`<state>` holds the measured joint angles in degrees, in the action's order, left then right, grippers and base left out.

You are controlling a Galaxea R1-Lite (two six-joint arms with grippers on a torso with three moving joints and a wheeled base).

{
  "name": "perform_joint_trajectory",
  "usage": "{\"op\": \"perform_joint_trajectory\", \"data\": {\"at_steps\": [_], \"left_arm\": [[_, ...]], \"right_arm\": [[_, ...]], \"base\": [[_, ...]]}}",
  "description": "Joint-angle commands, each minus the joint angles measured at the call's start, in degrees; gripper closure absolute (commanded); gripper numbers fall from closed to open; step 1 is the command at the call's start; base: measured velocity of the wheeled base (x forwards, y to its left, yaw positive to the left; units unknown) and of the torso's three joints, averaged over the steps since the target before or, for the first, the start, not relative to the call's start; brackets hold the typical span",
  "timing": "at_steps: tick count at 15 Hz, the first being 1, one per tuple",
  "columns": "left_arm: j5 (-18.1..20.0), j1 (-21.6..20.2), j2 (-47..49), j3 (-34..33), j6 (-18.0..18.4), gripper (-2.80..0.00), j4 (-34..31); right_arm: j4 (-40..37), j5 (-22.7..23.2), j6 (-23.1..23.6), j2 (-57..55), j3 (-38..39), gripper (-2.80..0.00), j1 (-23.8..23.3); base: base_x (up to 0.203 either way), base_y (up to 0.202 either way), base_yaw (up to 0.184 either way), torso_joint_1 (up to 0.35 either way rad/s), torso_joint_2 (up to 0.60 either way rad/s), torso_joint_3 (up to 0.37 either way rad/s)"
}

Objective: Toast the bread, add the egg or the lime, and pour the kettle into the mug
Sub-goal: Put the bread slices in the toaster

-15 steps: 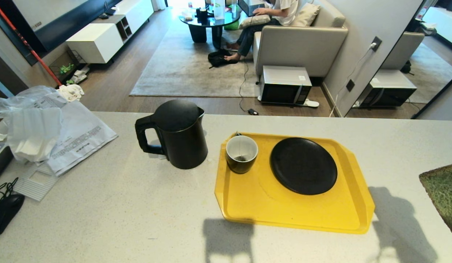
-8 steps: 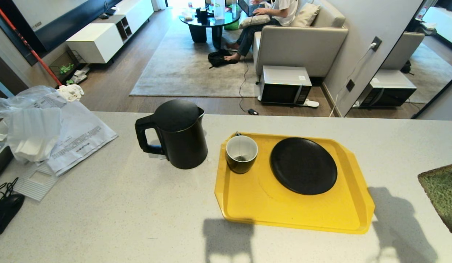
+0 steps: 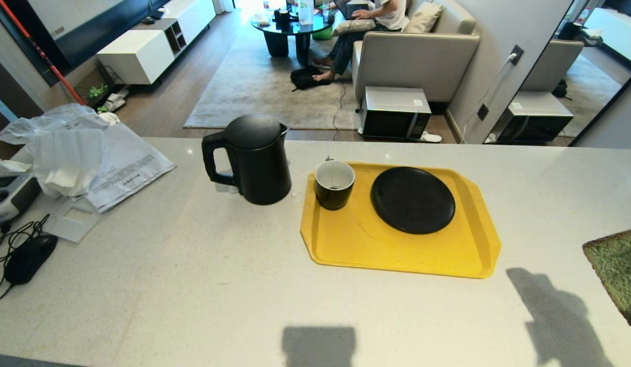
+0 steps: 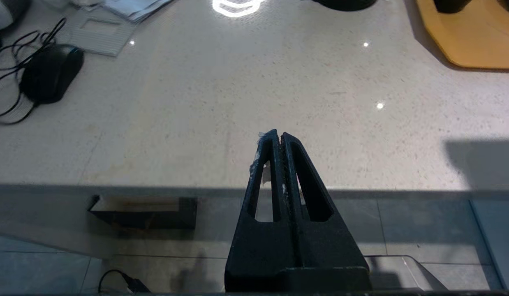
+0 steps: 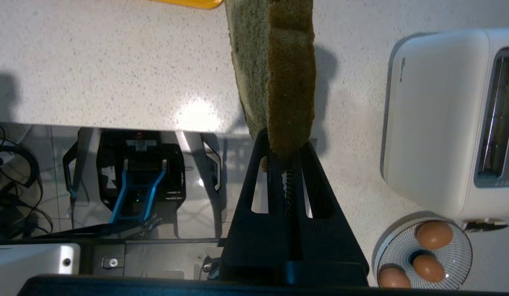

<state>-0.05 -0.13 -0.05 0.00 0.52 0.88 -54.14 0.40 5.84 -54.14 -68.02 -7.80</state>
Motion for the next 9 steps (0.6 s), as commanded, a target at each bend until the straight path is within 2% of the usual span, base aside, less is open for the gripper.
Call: {"op": "perform_joint_trajectory", "data": {"at_steps": [1, 3, 9], "left_arm": [[0.0, 0.0, 0.0, 0.0, 0.0, 0.0, 0.0], [0.0, 0.0, 0.0, 0.0, 0.0, 0.0, 0.0], [0.0, -0.1, 0.0, 0.0, 0.0, 0.0, 0.0]], "right_arm": [[-0.3, 0.0, 0.0, -0.1, 0.1, 0.0, 0.0], [-0.3, 0.0, 0.0, -0.1, 0.2, 0.0, 0.0], [-0.4, -0.1, 0.1, -0.1, 0.2, 0.0, 0.1]], "base": [[-0.193, 0.0, -0.004, 0.01, 0.0, 0.002], [-0.129, 0.0, -0.001, -0.006, 0.0, 0.003], [0.0, 0.0, 0.0, 0.0, 0.0, 0.0]]}}
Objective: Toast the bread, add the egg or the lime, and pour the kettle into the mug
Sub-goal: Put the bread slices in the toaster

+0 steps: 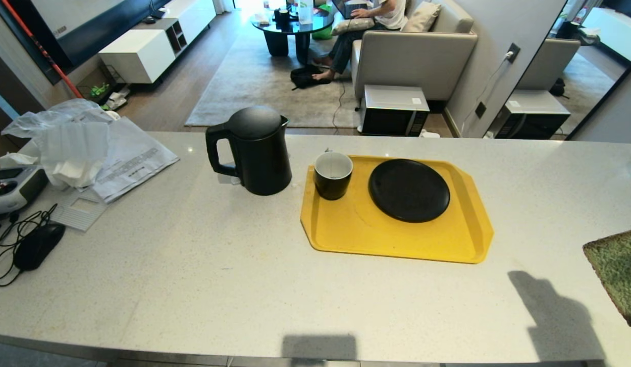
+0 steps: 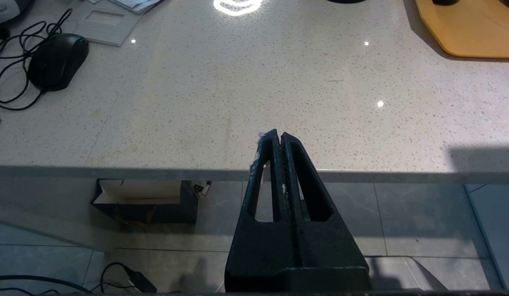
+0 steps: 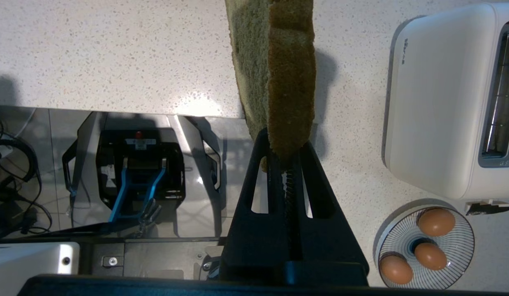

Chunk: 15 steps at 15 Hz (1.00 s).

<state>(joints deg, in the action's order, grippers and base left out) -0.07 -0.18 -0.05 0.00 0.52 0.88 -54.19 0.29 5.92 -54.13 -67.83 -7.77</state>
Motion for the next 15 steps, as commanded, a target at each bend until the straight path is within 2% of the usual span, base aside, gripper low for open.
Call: {"op": "perform_joint_trajectory", "data": {"at_steps": [1, 11, 13, 15], "left_arm": [[0.0, 0.0, 0.0, 0.0, 0.0, 0.0, 0.0], [0.0, 0.0, 0.0, 0.0, 0.0, 0.0, 0.0], [0.0, 0.0, 0.0, 0.0, 0.0, 0.0, 0.0], [0.0, 0.0, 0.0, 0.0, 0.0, 0.0, 0.0]], "right_arm": [[-0.3, -0.3, 0.2, -0.1, 0.0, 0.0, -0.1], [-0.2, -0.7, 0.2, 0.1, -1.3, 0.0, -0.1], [-0.2, -3.4, 0.2, 0.3, -1.3, 0.0, 0.0], [-0.1, -3.8, 0.1, 0.4, -1.3, 0.0, 0.0]], "base": [[0.0, 0.0, 0.0, 0.0, 0.0, 0.0], [0.0, 0.0, 0.0, 0.0, 0.0, 0.0], [0.0, 0.0, 0.0, 0.0, 0.0, 0.0], [0.0, 0.0, 0.0, 0.0, 0.0, 0.0]]}}
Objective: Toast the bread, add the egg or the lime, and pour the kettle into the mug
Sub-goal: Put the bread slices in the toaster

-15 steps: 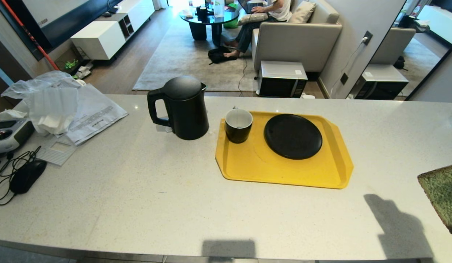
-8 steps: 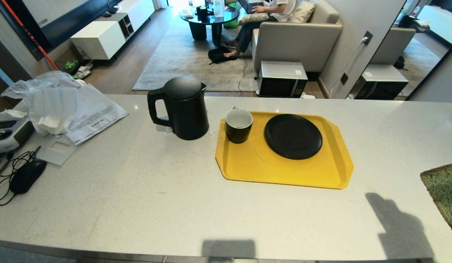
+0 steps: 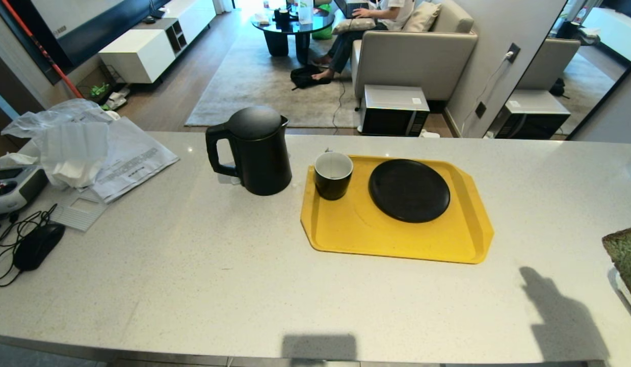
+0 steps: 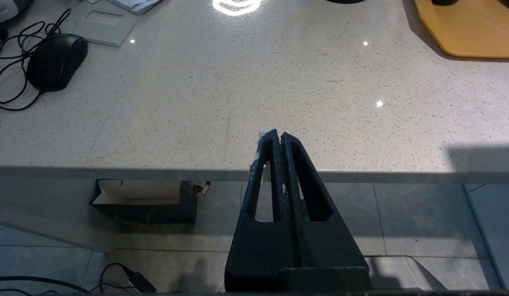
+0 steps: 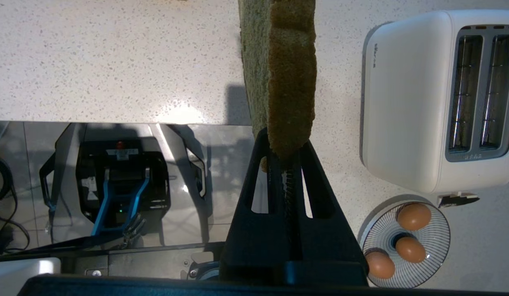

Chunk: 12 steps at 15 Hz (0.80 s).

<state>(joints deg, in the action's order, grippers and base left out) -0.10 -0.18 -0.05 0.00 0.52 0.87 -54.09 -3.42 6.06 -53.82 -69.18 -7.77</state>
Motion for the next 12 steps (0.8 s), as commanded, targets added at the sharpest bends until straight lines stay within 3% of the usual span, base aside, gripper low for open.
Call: {"op": "perform_joint_trajectory", "data": {"at_steps": [1, 12], "left_arm": [[0.0, 0.0, 0.0, 0.0, 0.0, 0.0, 0.0], [0.0, 0.0, 0.0, 0.0, 0.0, 0.0, 0.0]], "right_arm": [[-0.2, -0.1, 0.1, 0.1, -0.1, 0.0, 0.0], [-0.3, -0.1, 0.1, 0.5, -0.3, 0.0, 0.0]], "base": [[0.0, 0.0, 0.0, 0.0, 0.0, 0.0], [0.0, 0.0, 0.0, 0.045, -0.08, -0.038]]}}
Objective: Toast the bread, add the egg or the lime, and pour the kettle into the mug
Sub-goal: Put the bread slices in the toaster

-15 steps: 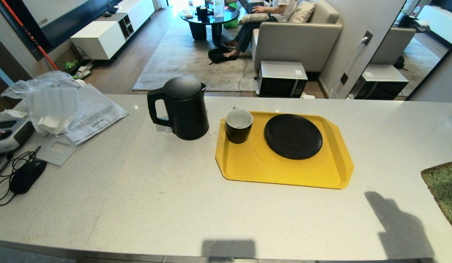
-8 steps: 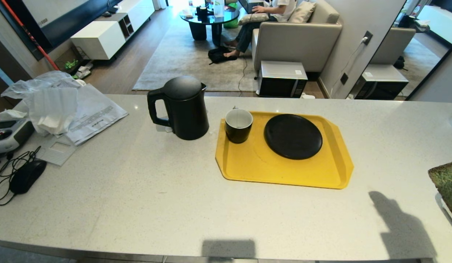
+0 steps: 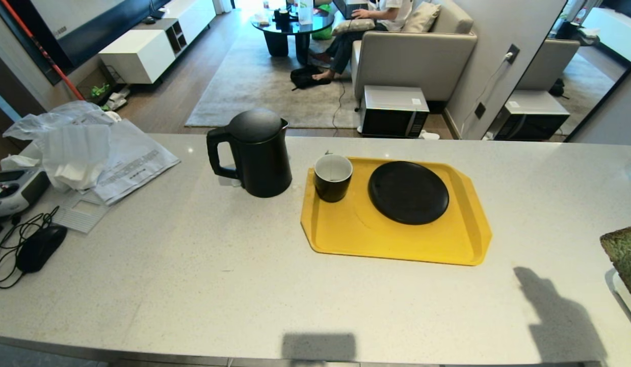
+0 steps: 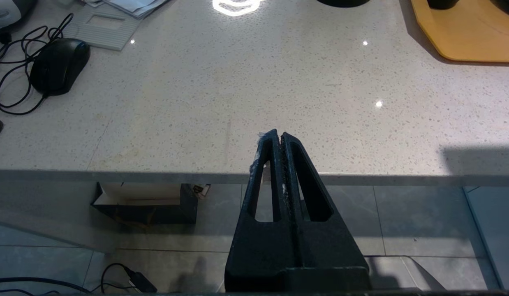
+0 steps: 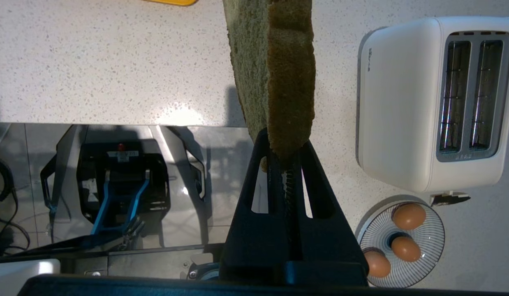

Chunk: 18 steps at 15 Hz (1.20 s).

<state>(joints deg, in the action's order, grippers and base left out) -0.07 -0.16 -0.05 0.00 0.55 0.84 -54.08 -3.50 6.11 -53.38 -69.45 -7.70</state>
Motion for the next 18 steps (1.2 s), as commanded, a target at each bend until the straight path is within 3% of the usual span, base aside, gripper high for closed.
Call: {"op": "perform_joint_trajectory", "data": {"at_steps": [1, 18], "left_arm": [[0.0, 0.0, 0.0, 0.0, 0.0, 0.0, 0.0], [0.0, 0.0, 0.0, 0.0, 0.0, 0.0, 0.0]], "right_arm": [[-0.3, 0.0, 0.0, 0.0, 0.0, 0.0, 0.0], [-0.3, 0.0, 0.1, -0.3, -0.2, 0.0, 0.6]], "base": [[0.0, 0.0, 0.0, 0.092, -0.15, -0.079], [0.0, 0.0, 0.0, 0.032, -0.06, -0.026]]}}
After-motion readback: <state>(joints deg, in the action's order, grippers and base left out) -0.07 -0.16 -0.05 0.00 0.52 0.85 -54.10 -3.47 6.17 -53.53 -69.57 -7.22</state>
